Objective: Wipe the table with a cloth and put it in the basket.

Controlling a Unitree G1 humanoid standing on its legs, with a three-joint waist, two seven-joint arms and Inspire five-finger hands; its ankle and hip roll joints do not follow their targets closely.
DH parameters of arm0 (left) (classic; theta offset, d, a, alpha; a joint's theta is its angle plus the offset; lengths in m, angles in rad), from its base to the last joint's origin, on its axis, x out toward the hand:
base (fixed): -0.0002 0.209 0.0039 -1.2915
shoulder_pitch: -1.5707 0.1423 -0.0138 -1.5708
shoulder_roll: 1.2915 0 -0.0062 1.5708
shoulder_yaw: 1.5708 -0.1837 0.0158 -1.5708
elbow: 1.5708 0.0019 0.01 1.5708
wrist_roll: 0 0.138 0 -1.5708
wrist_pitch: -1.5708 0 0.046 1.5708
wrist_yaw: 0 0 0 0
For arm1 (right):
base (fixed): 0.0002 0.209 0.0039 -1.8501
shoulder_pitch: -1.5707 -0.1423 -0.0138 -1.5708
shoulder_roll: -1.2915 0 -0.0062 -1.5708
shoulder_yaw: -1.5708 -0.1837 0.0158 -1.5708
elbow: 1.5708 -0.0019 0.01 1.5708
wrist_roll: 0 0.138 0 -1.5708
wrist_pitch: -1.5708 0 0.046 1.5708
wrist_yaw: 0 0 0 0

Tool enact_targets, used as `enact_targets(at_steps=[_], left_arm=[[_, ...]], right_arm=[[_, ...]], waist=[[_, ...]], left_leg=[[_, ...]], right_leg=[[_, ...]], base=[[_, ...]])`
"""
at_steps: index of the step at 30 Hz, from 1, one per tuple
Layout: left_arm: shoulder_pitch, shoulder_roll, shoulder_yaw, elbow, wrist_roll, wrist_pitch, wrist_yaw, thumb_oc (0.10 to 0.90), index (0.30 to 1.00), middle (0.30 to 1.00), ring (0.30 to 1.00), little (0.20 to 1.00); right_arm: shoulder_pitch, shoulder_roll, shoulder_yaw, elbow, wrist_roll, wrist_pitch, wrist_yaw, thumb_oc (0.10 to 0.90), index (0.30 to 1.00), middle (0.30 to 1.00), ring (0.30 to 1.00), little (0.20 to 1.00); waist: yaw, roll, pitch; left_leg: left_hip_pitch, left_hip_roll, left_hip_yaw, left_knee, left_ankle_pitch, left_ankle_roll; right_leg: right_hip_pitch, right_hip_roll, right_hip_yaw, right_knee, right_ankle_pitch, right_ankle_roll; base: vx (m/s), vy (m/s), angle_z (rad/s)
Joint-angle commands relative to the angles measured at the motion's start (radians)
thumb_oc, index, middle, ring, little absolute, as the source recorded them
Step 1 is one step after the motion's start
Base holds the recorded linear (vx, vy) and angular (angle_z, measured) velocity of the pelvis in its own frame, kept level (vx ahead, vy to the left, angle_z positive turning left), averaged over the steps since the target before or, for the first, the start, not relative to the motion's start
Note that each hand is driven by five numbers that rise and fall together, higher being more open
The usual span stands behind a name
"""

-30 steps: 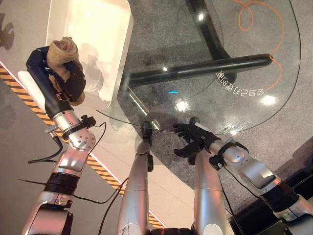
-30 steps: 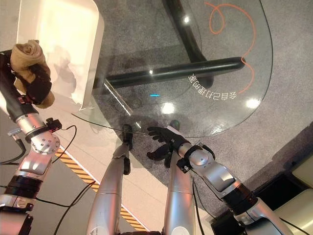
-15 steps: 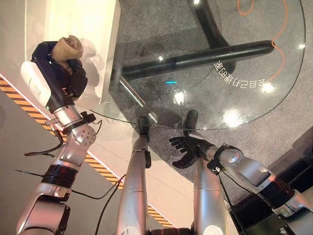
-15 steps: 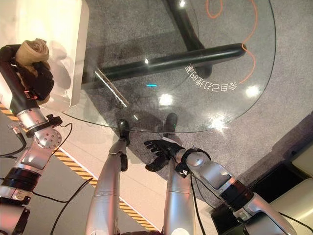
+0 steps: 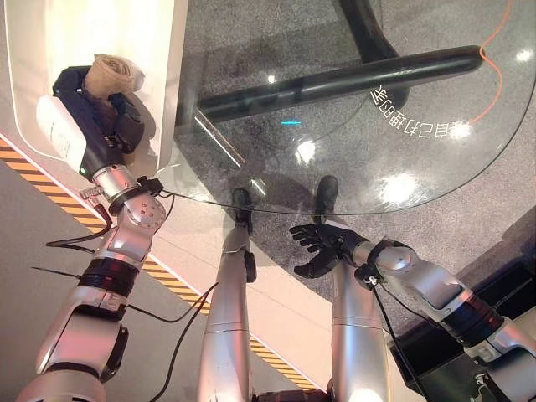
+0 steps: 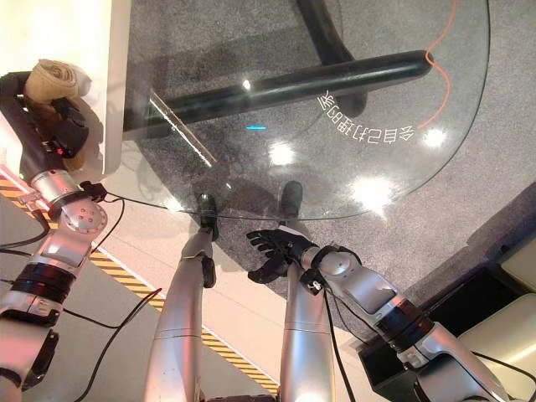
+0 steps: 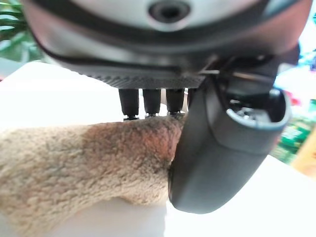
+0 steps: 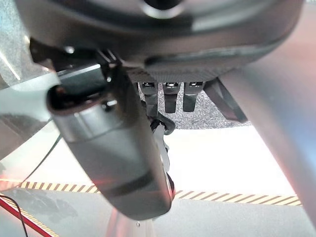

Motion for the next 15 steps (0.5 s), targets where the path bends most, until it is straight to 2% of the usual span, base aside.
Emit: enact_targets(at_steps=[1, 2, 4, 11, 12, 13, 15], left_arm=[[-0.054, 0.084, 0.066, 0.014, -0.02, -0.029, -0.037, 0.1, 0.3, 0.3, 0.3, 0.2], [-0.048, 0.08, 0.057, 0.02, -0.022, -0.027, -0.053, 0.1, 0.3, 0.3, 0.3, 0.2], [-0.054, 0.072, 0.046, 0.033, -0.029, -0.019, -0.081, 0.1, 0.3, 0.3, 0.3, 0.2], [-0.1, 0.066, 0.014, 0.082, -0.072, -0.021, -0.134, 0.1, 0.3, 0.3, 0.3, 0.2], [-0.109, 0.066, 0.0, 0.096, -0.081, -0.016, -0.138, 0.182, 0.371, 0.371, 0.371, 0.282], [-0.114, 0.064, -0.002, 0.1, -0.084, -0.017, -0.14, 0.218, 0.401, 0.401, 0.401, 0.318], [-0.122, 0.065, -0.001, 0.103, -0.091, -0.014, -0.141, 0.608, 0.735, 0.735, 0.735, 0.708]], right_arm=[[0.036, -0.011, 0.036, -0.05, 0.076, -0.024, 0.023, 0.8, 0.9, 0.9, 0.9, 0.9], [0.044, -0.006, 0.039, -0.048, 0.077, -0.025, 0.024, 0.8, 0.9, 0.9, 0.9, 0.9], [0.046, 0.001, 0.041, -0.044, 0.068, -0.029, 0.033, 0.8, 0.9, 0.9, 0.9, 0.9], [0.014, 0.02, 0.046, -0.006, 0.072, -0.059, 0.022, 0.8, 0.9, 0.9, 0.9, 0.9], [0.016, 0.027, 0.051, 0.005, 0.068, -0.066, 0.022, 0.8, 0.9, 0.9, 0.9, 0.9], [0.012, 0.03, 0.049, 0.01, 0.068, -0.065, 0.024, 0.8, 0.9, 0.9, 0.9, 0.9], [0.008, 0.029, 0.043, 0.008, 0.067, -0.066, 0.026, 0.8, 0.9, 0.9, 0.9, 0.9]], waist=[[-0.018, -0.019, -0.025], [-0.017, -0.02, -0.025], [-0.016, -0.024, -0.025], [-0.018, -0.031, -0.025], [-0.019, -0.03, -0.025], [-0.019, -0.029, -0.025], [-0.021, -0.028, -0.025]], left_leg=[[-0.1, -0.089, 0.106, 0.034, 0.017, 0.042], [-0.082, -0.09, 0.096, 0.041, -0.006, 0.037], [-0.081, -0.094, 0.092, 0.045, -0.015, 0.038], [-0.095, -0.099, 0.093, 0.035, 0.001, 0.038], [-0.085, -0.101, 0.091, 0.041, -0.009, 0.036], [-0.084, -0.101, 0.091, 0.04, -0.009, 0.035], [-0.092, -0.103, 0.092, 0.035, 0.001, 0.037]], right_leg=[[-0.038, 0.112, 0.027, -0.094, 0.07, 0.016], [-0.021, 0.117, 0.031, -0.086, 0.049, 0.02], [-0.019, 0.121, 0.033, -0.083, 0.043, 0.023], [-0.028, 0.122, 0.031, -0.095, 0.055, 0.024], [-0.019, 0.123, 0.031, -0.091, 0.048, 0.026], [-0.019, 0.121, 0.031, -0.094, 0.05, 0.027], [-0.025, 0.119, 0.031, -0.103, 0.06, 0.026]], base=[[0.0, 0.0, 0.0], [0.0, 0.0, 0.0], [0.02, 0.0, -0.01], [0.0, -0.002, 0.0], [0.0, 0.0, 0.0], [0.0, 0.0, 0.0], [0.0, 0.0, 0.0]])
